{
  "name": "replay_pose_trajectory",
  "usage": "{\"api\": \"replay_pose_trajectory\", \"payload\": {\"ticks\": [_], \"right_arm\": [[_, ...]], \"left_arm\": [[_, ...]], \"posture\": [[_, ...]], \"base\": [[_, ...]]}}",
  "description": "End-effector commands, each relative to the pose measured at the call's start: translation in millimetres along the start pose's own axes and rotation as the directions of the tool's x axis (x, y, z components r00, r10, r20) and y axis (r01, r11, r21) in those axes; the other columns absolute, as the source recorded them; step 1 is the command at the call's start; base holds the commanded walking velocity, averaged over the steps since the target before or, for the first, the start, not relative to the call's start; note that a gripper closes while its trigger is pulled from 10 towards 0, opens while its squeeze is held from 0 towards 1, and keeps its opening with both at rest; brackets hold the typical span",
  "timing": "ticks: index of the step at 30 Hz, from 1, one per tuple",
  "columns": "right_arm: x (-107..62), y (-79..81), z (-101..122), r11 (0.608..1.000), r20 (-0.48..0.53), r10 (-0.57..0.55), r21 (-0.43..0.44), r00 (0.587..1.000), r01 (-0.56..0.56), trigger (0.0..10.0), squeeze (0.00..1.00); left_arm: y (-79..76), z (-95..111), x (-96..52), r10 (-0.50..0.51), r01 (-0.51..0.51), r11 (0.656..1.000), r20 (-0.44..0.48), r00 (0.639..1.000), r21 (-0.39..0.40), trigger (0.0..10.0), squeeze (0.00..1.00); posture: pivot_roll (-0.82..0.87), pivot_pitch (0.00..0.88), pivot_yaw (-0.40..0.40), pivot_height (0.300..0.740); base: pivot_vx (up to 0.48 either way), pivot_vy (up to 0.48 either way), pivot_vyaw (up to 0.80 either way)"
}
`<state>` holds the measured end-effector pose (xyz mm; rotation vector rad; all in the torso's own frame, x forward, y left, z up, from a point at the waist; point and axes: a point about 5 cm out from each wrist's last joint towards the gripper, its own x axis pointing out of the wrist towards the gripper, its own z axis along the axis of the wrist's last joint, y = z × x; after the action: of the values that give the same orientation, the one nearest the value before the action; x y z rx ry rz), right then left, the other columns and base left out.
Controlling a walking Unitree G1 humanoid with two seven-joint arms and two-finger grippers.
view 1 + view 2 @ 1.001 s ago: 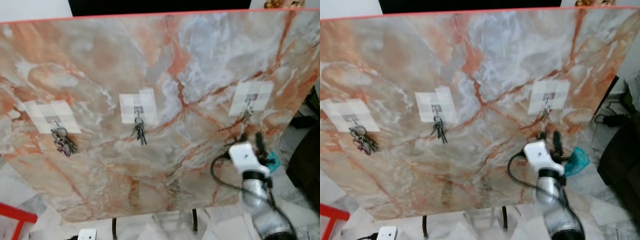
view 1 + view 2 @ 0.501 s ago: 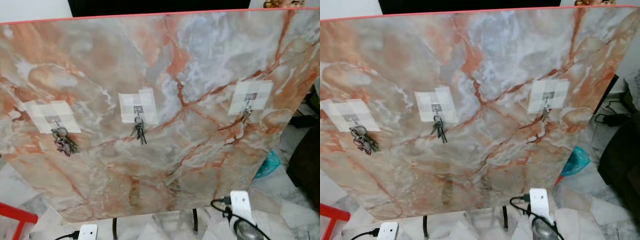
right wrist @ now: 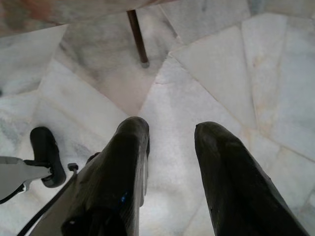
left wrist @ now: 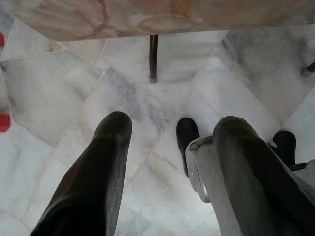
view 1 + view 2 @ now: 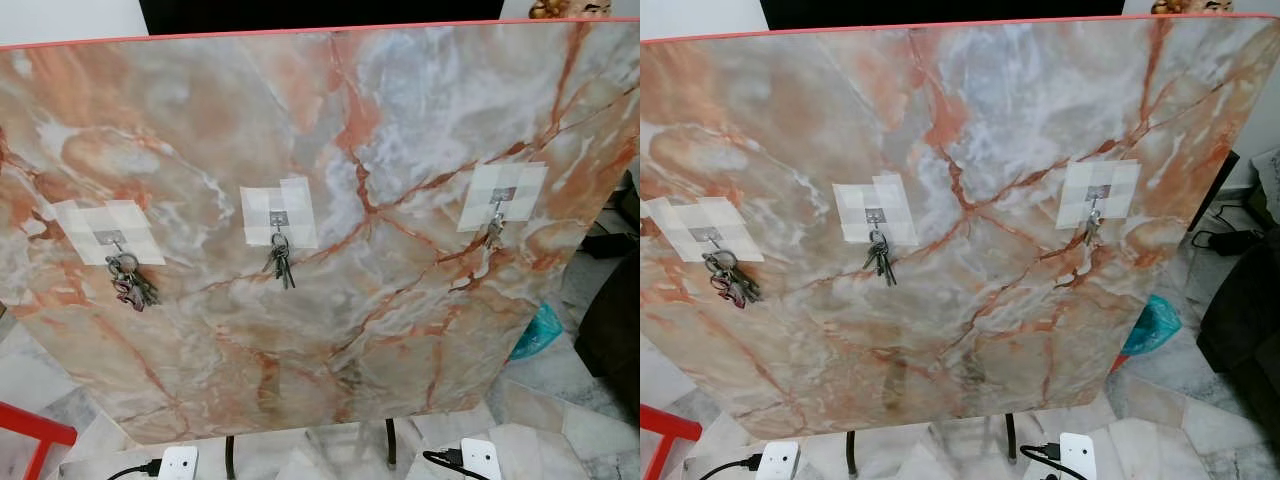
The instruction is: Hang keys on a hook
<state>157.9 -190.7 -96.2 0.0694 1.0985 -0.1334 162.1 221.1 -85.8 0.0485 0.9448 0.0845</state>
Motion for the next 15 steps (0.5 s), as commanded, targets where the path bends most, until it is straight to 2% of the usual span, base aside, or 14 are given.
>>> {"api": "replay_pose_trajectory", "payload": {"ticks": [1, 4, 5, 8, 14, 15], "right_arm": [[-0.4, -2.1, -3.2, 1.0, -0.006, -0.001, -0.028, 1.0, 0.001, 10.0, 0.0], [-0.3, -3.1, -0.9, 0.996, 0.003, -0.007, -0.086, 1.0, 0.007, 10.0, 0.0], [-0.3, -0.2, -0.9, 0.992, 0.007, 0.005, -0.126, 1.0, -0.004, 10.0, 0.0], [0.0, 6.8, 0.8, 0.987, 0.021, 0.035, -0.159, 0.999, -0.032, 10.0, 0.0], [0.2, 8.5, 3.0, 0.988, 0.028, 0.049, -0.147, 0.998, -0.045, 10.0, 0.0], [0.2, 7.7, 3.8, 0.988, 0.031, 0.049, -0.151, 0.998, -0.044, 10.0, 0.0]], "left_arm": [[-0.3, -5.1, -0.5, 0.004, -0.004, 1.0, -0.032, 0.999, -0.001, 10.0, 0.0], [-0.8, -5.1, -0.4, 0.006, -0.007, 1.0, -0.032, 0.999, -0.012, 10.0, 0.0], [-1.1, -4.9, -0.3, 0.006, -0.006, 1.0, -0.033, 0.999, -0.011, 10.0, 0.0], [-0.8, -5.8, -0.4, 0.009, -0.009, 1.0, -0.04, 0.999, -0.005, 10.0, 0.0], [-2.5, -9.2, -0.7, 0.019, -0.019, 1.0, -0.061, 0.998, -0.003, 10.0, 0.0], [-3.9, -9.7, -0.7, 0.018, -0.018, 1.0, -0.062, 0.998, -0.006, 10.0, 0.0]], "posture": [[-0.04, 0.0, 0.001, 0.74], [-0.04, 0.0, -0.007, 0.74], [-0.04, 0.0, -0.007, 0.74], [-0.04, 0.0, -0.016, 0.74], [-0.04, 0.0, -0.019, 0.74], [-0.04, 0.0, -0.038, 0.74]], "base": [[0.0, 0.0, 0.0], [0.0, 0.0, 0.0], [0.0, 0.0, 0.42], [0.0, 0.0, 0.45], [0.0, 0.0, 0.0], [0.0, 0.0, 0.0]]}}
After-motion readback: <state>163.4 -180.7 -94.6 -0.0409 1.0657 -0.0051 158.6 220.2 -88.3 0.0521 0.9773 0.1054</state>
